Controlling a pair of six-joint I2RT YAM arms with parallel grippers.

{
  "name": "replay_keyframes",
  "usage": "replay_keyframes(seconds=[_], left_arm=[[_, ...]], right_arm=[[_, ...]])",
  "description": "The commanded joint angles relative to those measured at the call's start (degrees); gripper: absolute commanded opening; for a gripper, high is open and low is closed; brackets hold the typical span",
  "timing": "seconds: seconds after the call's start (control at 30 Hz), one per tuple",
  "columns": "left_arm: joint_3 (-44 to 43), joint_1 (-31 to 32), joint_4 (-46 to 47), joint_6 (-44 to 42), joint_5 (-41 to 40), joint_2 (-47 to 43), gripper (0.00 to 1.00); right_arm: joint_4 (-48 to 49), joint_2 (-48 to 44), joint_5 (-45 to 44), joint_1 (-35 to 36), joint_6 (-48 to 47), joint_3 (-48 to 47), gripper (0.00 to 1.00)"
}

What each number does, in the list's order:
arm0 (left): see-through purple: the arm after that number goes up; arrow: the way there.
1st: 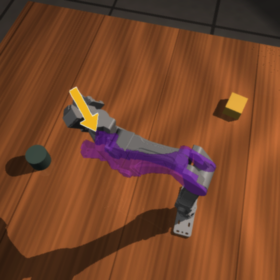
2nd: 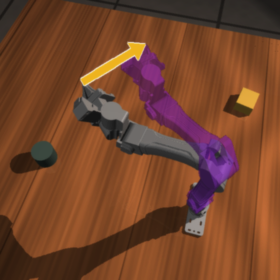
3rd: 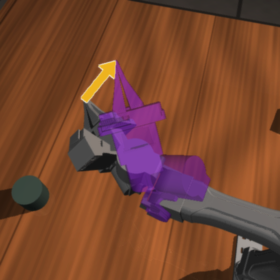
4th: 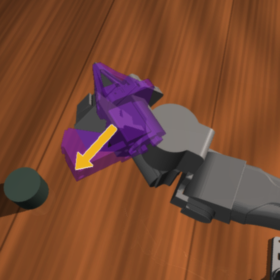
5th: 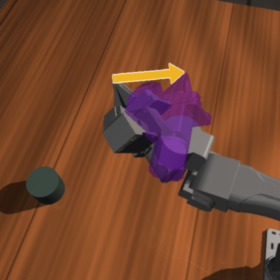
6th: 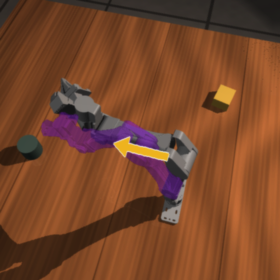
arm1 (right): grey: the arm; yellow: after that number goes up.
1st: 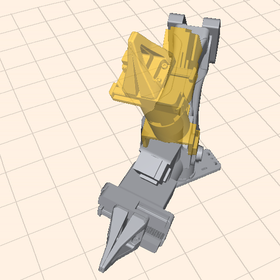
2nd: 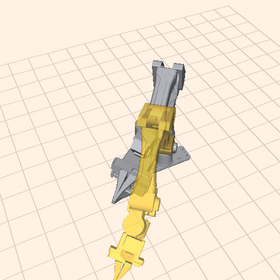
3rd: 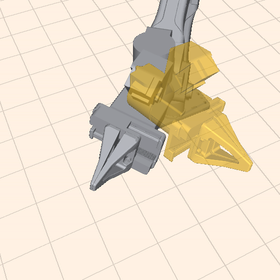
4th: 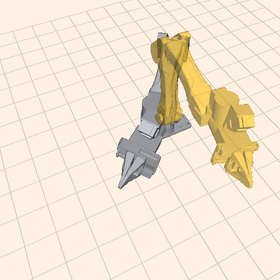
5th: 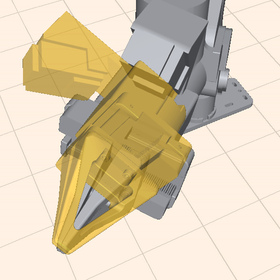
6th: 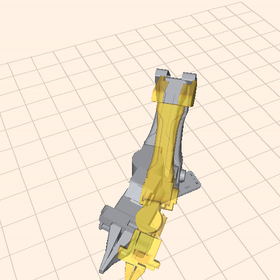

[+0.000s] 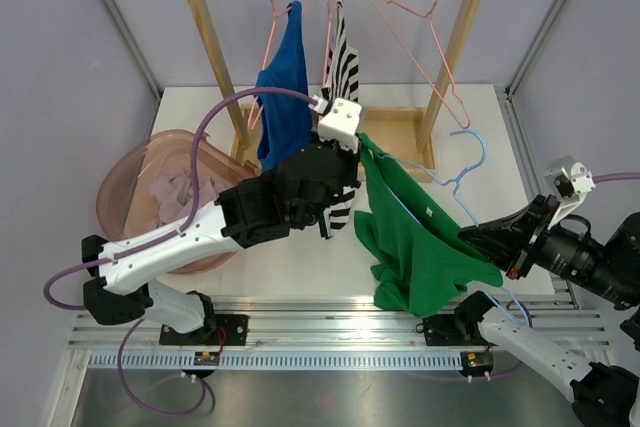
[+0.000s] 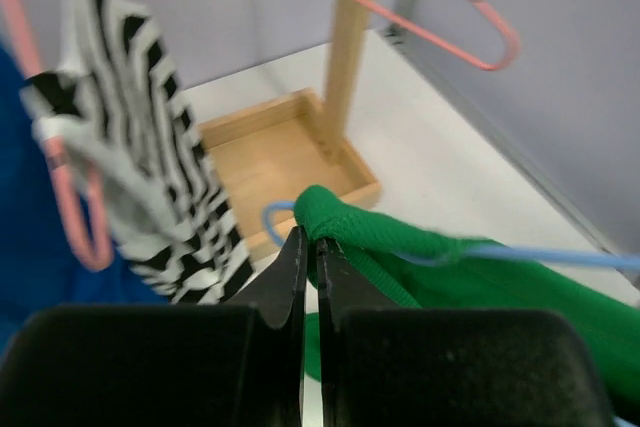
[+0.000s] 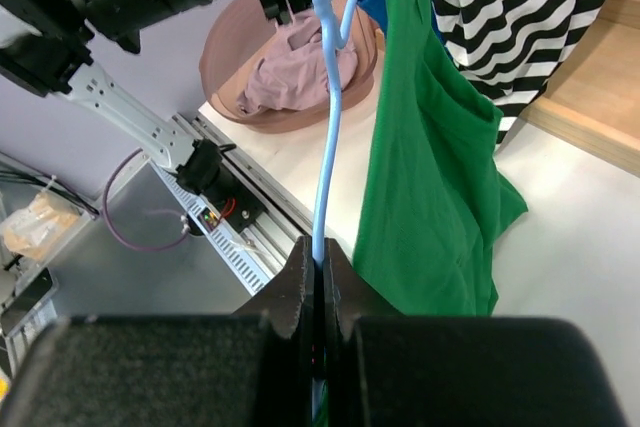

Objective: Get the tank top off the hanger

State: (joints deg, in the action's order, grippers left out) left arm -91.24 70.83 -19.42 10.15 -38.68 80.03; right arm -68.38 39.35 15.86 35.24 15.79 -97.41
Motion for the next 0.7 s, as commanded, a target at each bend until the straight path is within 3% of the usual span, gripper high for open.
replay_keyframes(seconds=[0.0,0.13,0.37,0.47,0.5,0.6,0.67], left_arm=[[1.4,-3.2,-4.4,7.7,-16.9,-5.0,0.00],[6.1,-9.3,-10.9,19.3,-16.4,-11.8,0.00],[10.1,-13.4,-16.3,22.8,-11.8,-18.9,0.00],[17.0,-13.4,-6.6,15.4,1.0,-24.0,0.00],[19.0,-13.3,-4.7,14.2,8.7,-25.2,0.00],[23.2,-13.3,-0.7,14.0,18.3,-28.8,0.00],[24.8,-13.3,-0.5,14.9,20.2,-30.4,0.00]], right_arm=[[3.7,-2.3,3.7,0.2,-3.8,1.3,0.00],[5.3,-3.2,10.0,0.2,-5.9,2.8,0.00],[15.7,-7.7,14.2,0.2,-10.9,9.6,0.00],[28.5,-11.7,10.8,0.2,-9.5,17.1,0.00],[38.0,-12.9,11.1,0.3,-7.9,20.1,0.00],[54.4,-16.5,18.7,0.2,-7.4,31.7,0.00],[60.0,-16.6,19.9,0.2,-7.9,33.2,0.00]])
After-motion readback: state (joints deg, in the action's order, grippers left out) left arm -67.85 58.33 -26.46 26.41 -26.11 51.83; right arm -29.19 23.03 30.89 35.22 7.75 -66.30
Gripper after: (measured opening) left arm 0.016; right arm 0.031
